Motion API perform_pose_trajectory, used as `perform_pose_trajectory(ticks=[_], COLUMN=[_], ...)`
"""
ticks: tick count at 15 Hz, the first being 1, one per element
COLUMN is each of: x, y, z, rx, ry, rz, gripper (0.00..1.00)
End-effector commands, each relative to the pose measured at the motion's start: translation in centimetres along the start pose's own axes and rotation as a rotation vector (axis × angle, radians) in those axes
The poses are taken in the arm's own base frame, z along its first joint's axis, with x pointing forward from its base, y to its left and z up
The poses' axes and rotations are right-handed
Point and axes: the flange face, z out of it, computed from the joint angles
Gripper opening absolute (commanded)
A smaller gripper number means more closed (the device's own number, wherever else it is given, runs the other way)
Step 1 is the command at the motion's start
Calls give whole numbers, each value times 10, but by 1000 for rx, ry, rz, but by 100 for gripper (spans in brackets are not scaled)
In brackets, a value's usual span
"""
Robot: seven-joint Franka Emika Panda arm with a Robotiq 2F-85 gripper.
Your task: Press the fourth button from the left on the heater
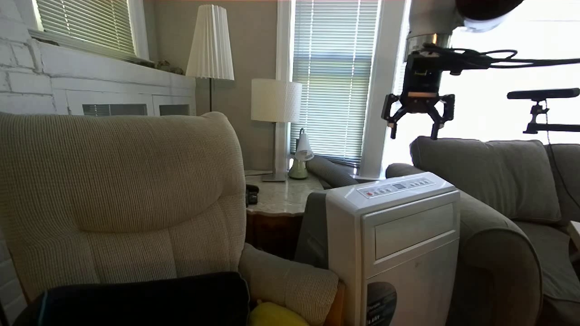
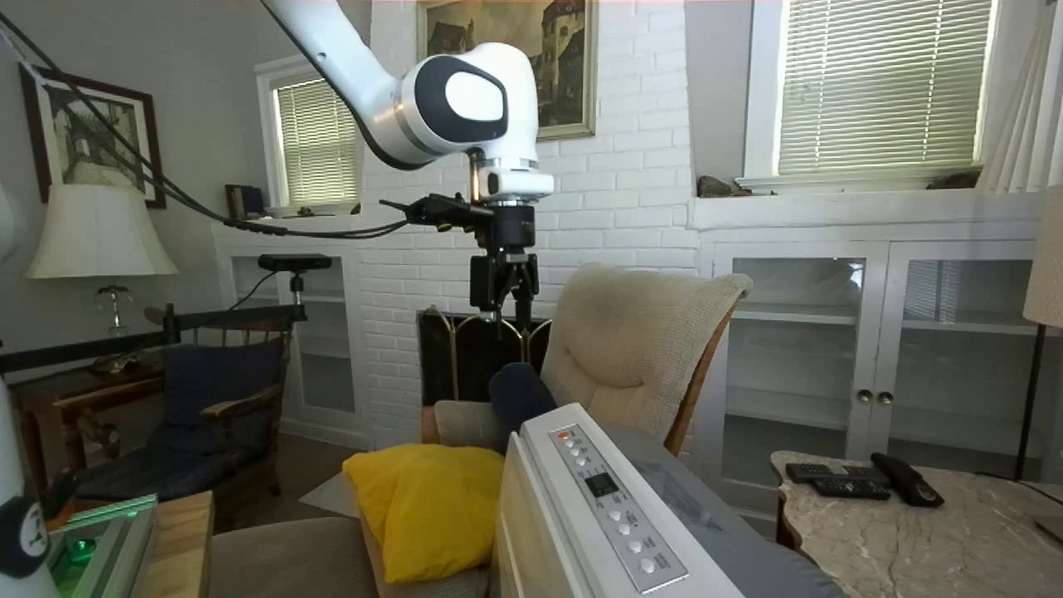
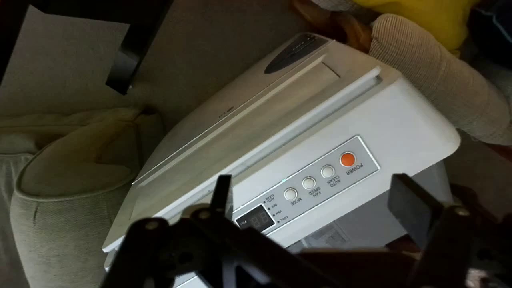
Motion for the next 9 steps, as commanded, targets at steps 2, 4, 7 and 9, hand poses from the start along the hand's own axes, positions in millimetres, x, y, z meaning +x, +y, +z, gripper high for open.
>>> perform_pose_trajectory(ticks=[2, 4, 7, 9], x=[19, 27, 37, 41], y=[-7, -9, -12, -14], z=[33, 46, 62, 72], rx=[4, 9, 16, 18], ry=[31, 41, 53, 55], rz=[93, 125, 165, 185], gripper=[100, 100, 100, 100])
